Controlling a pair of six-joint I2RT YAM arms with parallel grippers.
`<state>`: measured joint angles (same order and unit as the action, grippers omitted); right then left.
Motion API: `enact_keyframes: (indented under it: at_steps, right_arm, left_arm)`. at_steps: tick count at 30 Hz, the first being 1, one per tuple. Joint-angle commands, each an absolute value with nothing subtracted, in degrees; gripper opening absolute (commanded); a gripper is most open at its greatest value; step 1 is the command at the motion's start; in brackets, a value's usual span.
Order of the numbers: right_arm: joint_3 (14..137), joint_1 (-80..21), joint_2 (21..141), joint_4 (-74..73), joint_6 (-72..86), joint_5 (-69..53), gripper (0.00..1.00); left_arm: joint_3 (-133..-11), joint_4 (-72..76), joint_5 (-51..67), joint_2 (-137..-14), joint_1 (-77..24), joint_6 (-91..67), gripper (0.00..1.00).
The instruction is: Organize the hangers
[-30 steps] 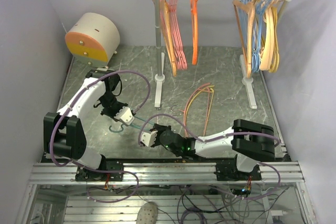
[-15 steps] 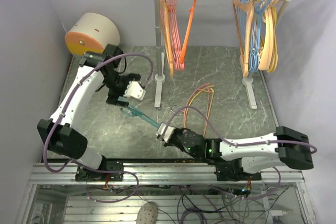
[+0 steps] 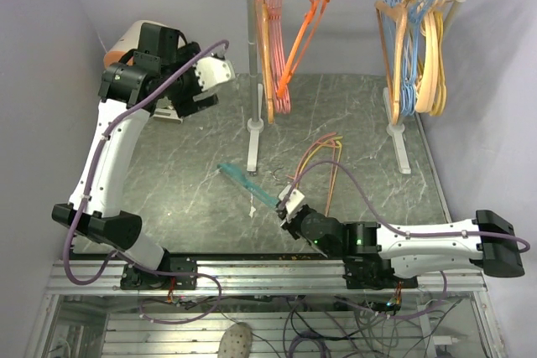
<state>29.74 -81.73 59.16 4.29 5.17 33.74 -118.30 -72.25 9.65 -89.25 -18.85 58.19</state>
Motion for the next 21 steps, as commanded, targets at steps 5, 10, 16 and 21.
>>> enact_keyframes:
  at_steps: [5, 10, 16, 21]
  right_arm:
    - [29.11, -82.00, 50.84, -1.54, 21.00, 46.48, 0.00]
    - [32.95, -82.00, 47.91, -13.09, 28.86, 49.64, 0.00]
    - [35.15, -82.00, 42.62, -21.88, 34.45, 51.23, 0.00]
    - [37.32, -81.96, 44.35, -30.41, 43.43, 59.56, 0.00]
  left_arm:
    - [-110.17, -44.26, -19.57, -84.39, -19.40, 24.38, 0.99]
    - [-113.05, -46.12, -30.76, -85.11, -19.47, 14.98, 0.99]
    - [-111.37, -44.52, -37.37, -82.81, -13.35, 10.60, 0.99]
    - [-114.51, -45.46, -39.68, -82.89, -9.95, 5.25, 0.99]
